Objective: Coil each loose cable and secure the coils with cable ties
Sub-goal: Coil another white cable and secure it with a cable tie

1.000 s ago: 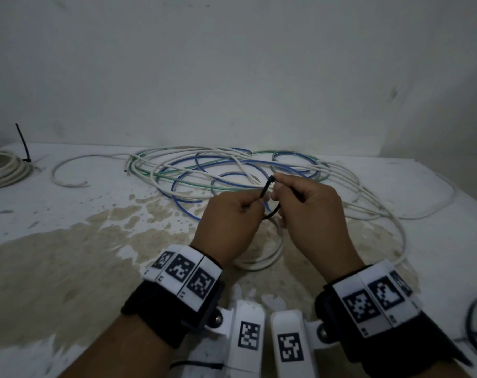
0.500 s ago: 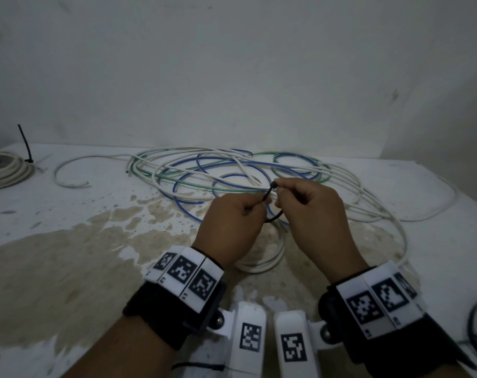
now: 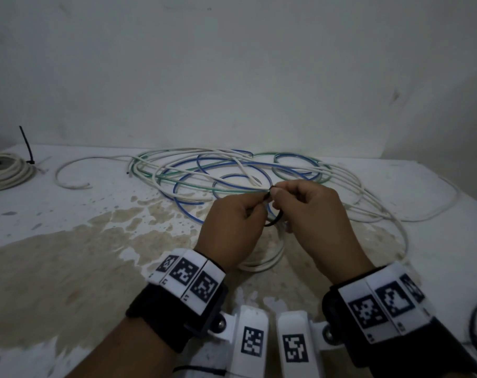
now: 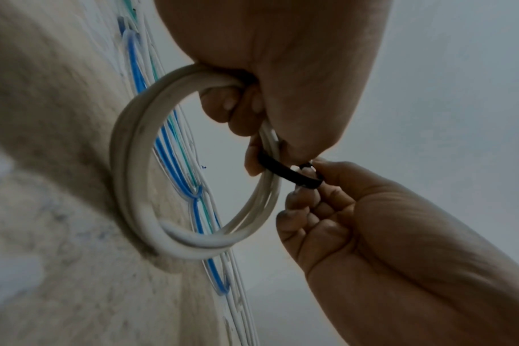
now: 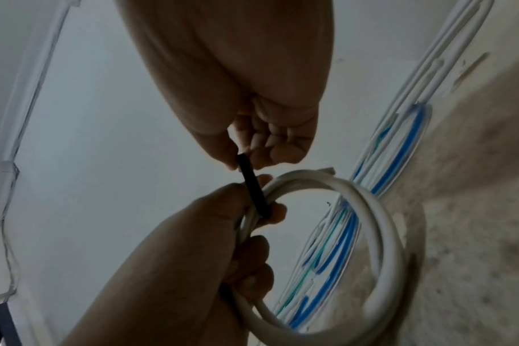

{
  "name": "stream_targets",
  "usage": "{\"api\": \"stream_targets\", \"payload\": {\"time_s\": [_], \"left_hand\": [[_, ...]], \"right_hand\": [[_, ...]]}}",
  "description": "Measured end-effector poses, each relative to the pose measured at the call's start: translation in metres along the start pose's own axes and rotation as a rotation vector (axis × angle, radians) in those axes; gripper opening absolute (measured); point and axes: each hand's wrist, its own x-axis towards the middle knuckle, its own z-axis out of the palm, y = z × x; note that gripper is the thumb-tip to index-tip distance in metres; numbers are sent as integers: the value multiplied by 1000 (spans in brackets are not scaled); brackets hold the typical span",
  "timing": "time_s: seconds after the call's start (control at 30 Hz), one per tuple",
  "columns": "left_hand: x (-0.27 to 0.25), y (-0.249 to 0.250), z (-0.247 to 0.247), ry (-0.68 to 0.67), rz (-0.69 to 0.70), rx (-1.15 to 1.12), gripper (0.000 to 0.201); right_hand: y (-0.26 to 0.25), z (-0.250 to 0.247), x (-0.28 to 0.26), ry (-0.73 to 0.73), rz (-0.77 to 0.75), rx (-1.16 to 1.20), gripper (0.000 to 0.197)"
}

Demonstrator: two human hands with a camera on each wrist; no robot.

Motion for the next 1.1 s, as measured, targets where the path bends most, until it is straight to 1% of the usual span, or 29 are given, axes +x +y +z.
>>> {"api": "stream_targets", "payload": {"time_s": [0.07, 0.13, 0.17, 0.23, 0.33, 0.4, 0.53, 0.6, 0.67, 0.77, 0.87, 1.0, 1.1], "left_hand": [[1, -1, 0, 4, 0, -9, 27], [1, 0, 0, -18, -12, -15, 25], [1, 2, 0, -35, -15, -1, 28], [1, 5, 0, -54, -13, 26, 39], [0, 5, -1, -35, 2, 10, 43], [0, 4, -1, -6, 22, -1, 42], [-2, 6, 2, 21, 55, 38, 36], [-3, 7, 4, 13, 31, -4, 31], [-2, 8, 4, -10, 6, -28, 28], [-1, 8, 3, -53, -30, 4, 34], [-1, 8, 2, -31, 4, 8, 40], [-5, 8, 3, 12, 111, 54, 35], [-5, 10, 5, 20, 126, 39, 33]], "right_hand": [[-1, 2, -1, 12, 18, 58, 11], [-2, 4, -1, 45, -8, 97, 7], [-2, 4, -1, 61, -27, 112, 6], [-2, 5, -2, 69, -61, 113, 7], [-4, 4, -4, 48, -79, 88, 7], [-5, 3, -3, 21, -74, 73, 7], [1, 5, -1, -31, -52, 27, 18], [3, 7, -1, 5, -72, -29, 20], [2, 5, -1, 72, -100, -47, 19], [0, 3, -2, 136, -119, -58, 20], [1, 4, -1, 78, -89, -70, 20], [2, -2, 1, -50, -50, -93, 16], [2, -5, 2, -32, -71, -103, 19]]}}
